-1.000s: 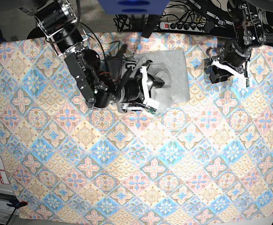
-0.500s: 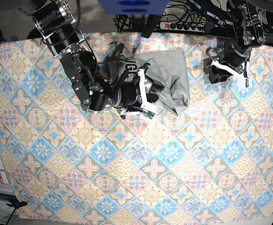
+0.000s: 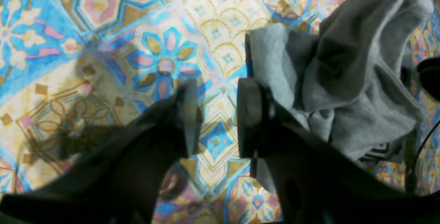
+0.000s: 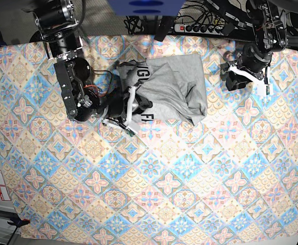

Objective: Fold the T-shirt properly
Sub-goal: 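Pull the folded shirt with the right gripper to flatten it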

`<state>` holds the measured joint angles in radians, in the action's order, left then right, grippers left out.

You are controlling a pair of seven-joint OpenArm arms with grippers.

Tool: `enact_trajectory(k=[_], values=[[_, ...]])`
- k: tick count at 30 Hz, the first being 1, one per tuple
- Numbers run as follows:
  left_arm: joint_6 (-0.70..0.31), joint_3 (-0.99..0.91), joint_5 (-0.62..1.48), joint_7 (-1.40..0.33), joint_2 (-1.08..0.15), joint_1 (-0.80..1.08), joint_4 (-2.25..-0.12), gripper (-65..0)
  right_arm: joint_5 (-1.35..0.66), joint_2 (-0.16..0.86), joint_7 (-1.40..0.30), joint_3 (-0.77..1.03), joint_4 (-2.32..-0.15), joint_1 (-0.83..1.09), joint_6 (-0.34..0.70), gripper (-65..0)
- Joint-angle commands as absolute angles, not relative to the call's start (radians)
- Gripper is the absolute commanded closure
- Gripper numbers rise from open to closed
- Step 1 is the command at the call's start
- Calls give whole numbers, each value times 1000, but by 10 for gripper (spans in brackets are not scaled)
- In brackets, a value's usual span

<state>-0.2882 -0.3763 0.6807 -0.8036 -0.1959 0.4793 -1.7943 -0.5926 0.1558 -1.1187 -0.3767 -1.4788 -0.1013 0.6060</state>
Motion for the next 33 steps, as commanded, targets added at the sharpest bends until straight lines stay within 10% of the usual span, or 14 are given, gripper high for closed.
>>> enact_trajectory(k=[1, 17, 33], values=[[-294, -381, 691, -788, -203, 478, -1808, -189, -616, 154, -1098, -374, -1477, -122, 613, -109], [-295, -381, 691, -788, -202, 476, -1810, -189, -621, 128, -1101, -822, -1508, -219, 613, -109], [-430, -348, 687, -796, -214, 545, -1923, -173, -618, 128, -963, -627, -1395, -257, 613, -108]])
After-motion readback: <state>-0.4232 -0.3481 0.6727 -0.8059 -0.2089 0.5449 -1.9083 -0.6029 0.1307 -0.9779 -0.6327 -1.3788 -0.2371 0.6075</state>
